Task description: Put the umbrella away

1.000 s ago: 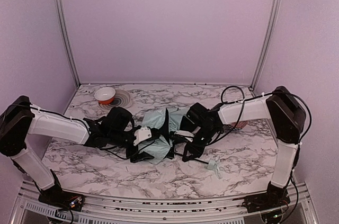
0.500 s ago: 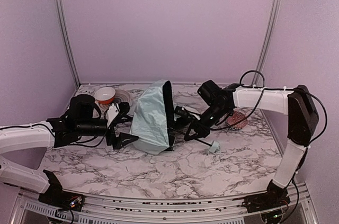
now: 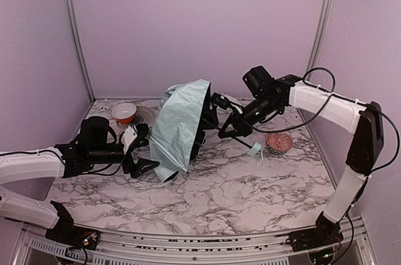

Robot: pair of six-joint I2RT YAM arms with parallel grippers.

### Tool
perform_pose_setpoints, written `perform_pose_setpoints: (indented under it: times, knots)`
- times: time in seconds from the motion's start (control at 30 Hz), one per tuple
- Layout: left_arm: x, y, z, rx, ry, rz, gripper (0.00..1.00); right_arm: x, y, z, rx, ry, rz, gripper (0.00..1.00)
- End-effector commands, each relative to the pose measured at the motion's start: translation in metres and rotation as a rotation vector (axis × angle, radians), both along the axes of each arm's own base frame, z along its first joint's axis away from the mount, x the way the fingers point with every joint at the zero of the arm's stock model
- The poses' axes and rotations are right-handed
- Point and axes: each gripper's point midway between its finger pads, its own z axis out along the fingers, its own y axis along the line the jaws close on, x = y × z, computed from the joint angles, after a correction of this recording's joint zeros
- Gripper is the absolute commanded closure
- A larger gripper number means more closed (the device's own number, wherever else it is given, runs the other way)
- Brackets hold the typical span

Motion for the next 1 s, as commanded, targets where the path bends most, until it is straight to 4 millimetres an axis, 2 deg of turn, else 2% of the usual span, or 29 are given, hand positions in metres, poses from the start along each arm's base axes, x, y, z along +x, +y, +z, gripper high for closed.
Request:
perform_pose_setpoints:
  times: [0.0, 0.07, 0.13, 0.27, 0.37, 0.53, 0.63, 0.73, 0.8, 0.87, 0.97]
  knots:
    - [0.03, 0.003, -0.019, 0.019, -0.026, 0.124, 0.1, 0.018, 0.011, 0.054, 0.105, -0.147, 0.03, 1.0]
    - [0.036, -0.002, -0.02, -0.009, -0.044, 0.123, 0.1, 0.016, 0.012, 0.066, 0.137, -0.162, 0.055, 1.0]
    - [0.038, -0.016, -0.017, -0.049, -0.031, 0.072, 0.11, 0.013, 0.013, 0.073, 0.161, -0.164, 0.078, 1.0]
    - [0.041, -0.041, -0.009, -0.109, 0.007, -0.027, 0.15, 0.009, 0.012, 0.075, 0.165, -0.16, 0.088, 1.0]
    - [0.049, -0.046, -0.01, -0.12, -0.018, -0.021, 0.19, 0.004, 0.01, 0.079, 0.179, -0.157, 0.102, 1.0]
    - [0.061, -0.048, -0.012, -0.13, -0.014, 0.008, 0.16, 0.008, 0.004, 0.076, 0.146, -0.183, 0.073, 1.0]
    - [0.064, -0.034, -0.023, -0.102, -0.019, 0.066, 0.14, 0.024, -0.006, 0.07, 0.083, -0.236, -0.01, 1.0]
    - [0.064, -0.014, -0.045, -0.002, -0.065, 0.124, 0.12, 0.052, -0.021, 0.064, 0.004, -0.32, -0.118, 1.0]
    - [0.066, 0.003, -0.056, 0.059, -0.091, 0.194, 0.11, 0.07, -0.028, 0.068, -0.022, -0.361, -0.179, 1.0]
    - [0.069, 0.018, -0.058, 0.088, -0.113, 0.269, 0.1, 0.09, -0.033, 0.077, -0.043, -0.426, -0.24, 1.0]
    - [0.064, 0.021, -0.048, 0.06, -0.126, 0.274, 0.1, 0.125, -0.051, 0.094, -0.127, -0.579, -0.367, 1.0]
